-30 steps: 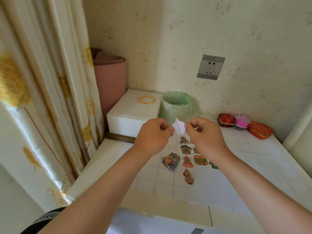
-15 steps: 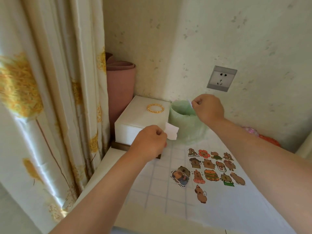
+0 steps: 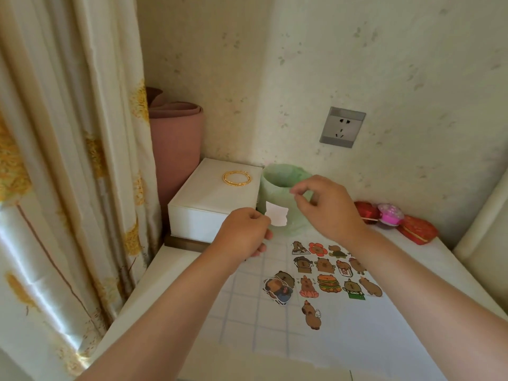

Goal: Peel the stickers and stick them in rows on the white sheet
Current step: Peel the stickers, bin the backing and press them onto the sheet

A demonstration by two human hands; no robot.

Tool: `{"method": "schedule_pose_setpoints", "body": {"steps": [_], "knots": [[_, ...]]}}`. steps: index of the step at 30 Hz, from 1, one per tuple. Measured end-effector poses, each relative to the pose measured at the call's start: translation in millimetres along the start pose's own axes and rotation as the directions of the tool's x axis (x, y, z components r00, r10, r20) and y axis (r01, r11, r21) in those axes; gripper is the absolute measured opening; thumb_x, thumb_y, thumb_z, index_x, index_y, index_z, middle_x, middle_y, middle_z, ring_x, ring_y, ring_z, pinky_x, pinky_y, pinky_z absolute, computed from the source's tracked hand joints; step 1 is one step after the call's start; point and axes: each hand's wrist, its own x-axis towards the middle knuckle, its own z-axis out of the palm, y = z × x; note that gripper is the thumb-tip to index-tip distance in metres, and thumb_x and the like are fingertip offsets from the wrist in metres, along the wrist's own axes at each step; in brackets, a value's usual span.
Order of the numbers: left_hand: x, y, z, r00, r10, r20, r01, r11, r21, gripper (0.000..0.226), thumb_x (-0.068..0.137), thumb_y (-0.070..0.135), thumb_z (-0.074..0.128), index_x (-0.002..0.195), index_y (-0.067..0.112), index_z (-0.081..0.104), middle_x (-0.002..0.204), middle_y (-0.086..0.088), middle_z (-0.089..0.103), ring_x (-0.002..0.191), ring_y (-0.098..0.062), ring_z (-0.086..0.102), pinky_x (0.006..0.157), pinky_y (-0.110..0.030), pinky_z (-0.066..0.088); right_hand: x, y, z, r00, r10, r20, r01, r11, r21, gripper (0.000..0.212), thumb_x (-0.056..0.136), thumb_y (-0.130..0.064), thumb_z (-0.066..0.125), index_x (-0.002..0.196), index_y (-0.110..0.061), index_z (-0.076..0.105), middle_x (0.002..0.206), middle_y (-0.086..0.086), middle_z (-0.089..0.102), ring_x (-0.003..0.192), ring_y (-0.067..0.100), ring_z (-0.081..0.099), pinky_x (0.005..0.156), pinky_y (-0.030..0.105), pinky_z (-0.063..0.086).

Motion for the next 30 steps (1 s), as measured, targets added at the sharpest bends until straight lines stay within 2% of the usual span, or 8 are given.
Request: {"method": "schedule_pose_setpoints", "body": {"steps": [6,12,16,21,23,26,28,30], "knots": [[-9.0,3.6,31.4,0.993,-0.094,0.074,0.097,0.995,-0.029,0.014,0.098,0.019,0.05,0.098,0.012,0.062,0.073,0.0,0.067,0.056,-0.016,0.057,0.051,-0.023,0.049,-62.8,0.8,-20.2,0.984,-0.097,0.151,0.105,0.993,-0.046,0.025,0.081,-0.024,0.078,0.102,-0.034,0.069,0.106,-0.02,0.057,0.059,0.01,0.056,0.061,0.021,0.046],[-18.0,4.0,56.4,0.968,-0.195,0.16,0.213,0.972,-0.101,0.018,0.097,0.02,0.052,0.087,0.011,0.063,0.071,0.0,0.065,0.055,-0.015,0.057,0.053,-0.024,0.05,-81.6,16.4,-29.1,0.988,-0.131,0.086,0.136,0.989,-0.055,0.006,0.083,-0.031,0.079,0.086,-0.033,0.074,0.094,-0.019,0.062,0.054,0.0,0.05,0.057,0.01,0.033],[-17.2,0.9,62.8,0.944,-0.218,0.248,0.278,0.93,-0.242,0.017,0.097,0.025,0.057,0.088,0.012,0.06,0.072,0.0,0.066,0.056,-0.016,0.058,0.053,-0.025,0.051,-84.5,21.0,-34.3,0.998,-0.04,0.057,0.039,0.999,0.024,0.003,0.084,-0.029,0.077,0.083,-0.031,0.076,0.091,-0.019,0.064,0.059,0.009,0.056,0.058,0.018,0.042],[-13.7,2.6,63.4,0.92,-0.201,0.336,0.308,0.901,-0.305,0.024,0.091,0.038,0.065,0.085,0.016,0.058,0.075,0.001,0.065,0.058,-0.016,0.058,0.055,-0.026,0.05,-86.0,26.3,-42.5,0.968,0.248,0.031,-0.248,0.934,0.255,0.008,0.084,-0.023,0.079,0.08,-0.028,0.075,0.079,-0.018,0.067,0.055,0.006,0.055,0.057,0.023,0.047],[-13.3,3.0,65.6,0.964,-0.151,0.22,0.207,0.943,-0.26,0.023,0.091,0.037,0.067,0.09,0.014,0.06,0.076,0.0,0.065,0.059,-0.016,0.057,0.053,-0.026,0.048,-87.7,28.5,-46.4,0.916,0.383,0.119,-0.401,0.862,0.311,0.007,0.084,-0.023,0.079,0.08,-0.027,0.075,0.068,-0.018,0.068,0.052,0.006,0.057,0.054,0.025,0.048],[-10.1,-1.4,69.0,0.993,0.121,-0.007,-0.12,0.989,0.089,0.012,0.09,0.031,0.068,0.093,0.02,0.067,0.084,0.003,0.064,0.071,-0.011,0.057,0.065,-0.023,0.047,-91.7,28.9,-54.2,0.81,0.468,0.354,-0.584,0.703,0.406,0.005,0.084,-0.018,0.078,0.086,-0.015,0.075,0.064,-0.005,0.069,0.049,0.008,0.059,0.05,0.022,0.045],[-9.6,-2.8,71.1,0.973,0.231,0.016,-0.23,0.955,0.186,0.004,0.09,0.032,0.069,0.091,0.028,0.07,0.086,0.01,0.064,0.077,-0.007,0.056,0.073,-0.022,0.045,-94.2,27.6,-59.0,0.759,0.462,0.459,-0.637,0.671,0.379,0.007,0.086,-0.017,0.076,0.09,-0.012,0.075,0.059,-0.002,0.067,0.047,0.009,0.055,0.047,0.022,0.04],[-9.5,-3.3,73.6,0.968,0.237,0.084,-0.25,0.945,0.212,0.005,0.09,0.034,0.068,0.09,0.031,0.072,0.086,0.012,0.067,0.08,-0.006,0.058,0.078,-0.022,0.047,-95.1,26.2,-62.5,0.721,0.461,0.517,-0.667,0.663,0.339,0.008,0.089,-0.016,0.073,0.094,-0.01,0.074,0.054,-0.007,0.065,0.043,0.008,0.05,0.046,0.021,0.039]]}}
